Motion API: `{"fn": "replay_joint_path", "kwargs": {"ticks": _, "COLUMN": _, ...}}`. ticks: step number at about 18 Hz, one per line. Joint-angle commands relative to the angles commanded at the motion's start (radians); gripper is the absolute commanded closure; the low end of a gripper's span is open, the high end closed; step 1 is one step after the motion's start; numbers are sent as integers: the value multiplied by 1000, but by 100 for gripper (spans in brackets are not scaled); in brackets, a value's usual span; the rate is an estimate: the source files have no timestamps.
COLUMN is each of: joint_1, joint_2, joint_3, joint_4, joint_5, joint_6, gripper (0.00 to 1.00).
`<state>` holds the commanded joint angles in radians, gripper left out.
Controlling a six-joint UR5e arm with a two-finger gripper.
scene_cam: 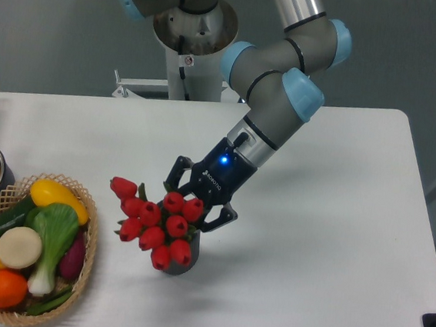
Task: Pick up the flowers from the vase
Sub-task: 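Lower the gripper around the tulip stems and close it, then lift the gripped tulips up out of the black vase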
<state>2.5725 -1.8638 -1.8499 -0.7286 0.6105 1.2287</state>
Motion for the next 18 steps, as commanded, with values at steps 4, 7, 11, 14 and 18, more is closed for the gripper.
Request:
{"fn": "replay_joint_path", "kwargs": {"ticks": 4, "joint_1": -2, "joint_2": 12, "joint_3": -8, "joint_4": 0, "joint_5": 25, "joint_6": -12, "gripper": 100}}
{"fn": "replay_joint_path", "kwargs": {"ticks": 7, "joint_1": -8, "joint_2": 47, "joint_3": -8, "joint_4": 2, "joint_5": 17, "joint_6": -108, "gripper": 100}}
{"fn": "replay_joint_path", "kwargs": {"ticks": 11, "joint_1": -11, "joint_2": 69, "joint_3": 20, "joint_4": 5, "joint_5": 3, "joint_6": -166, "gripper": 100}}
{"fn": "replay_joint_path", "kwargs": {"ticks": 14, "joint_1": -3, "joint_2": 90, "joint_3": 26, "joint_4": 5, "joint_5": 0, "joint_6": -178, "gripper": 100}}
{"fn": "replay_joint_path", "kwargs": {"ticks": 18, "joint_1": 0, "joint_2": 91, "joint_3": 64, "joint_4": 5, "joint_5": 0, "joint_6": -212, "gripper": 100}}
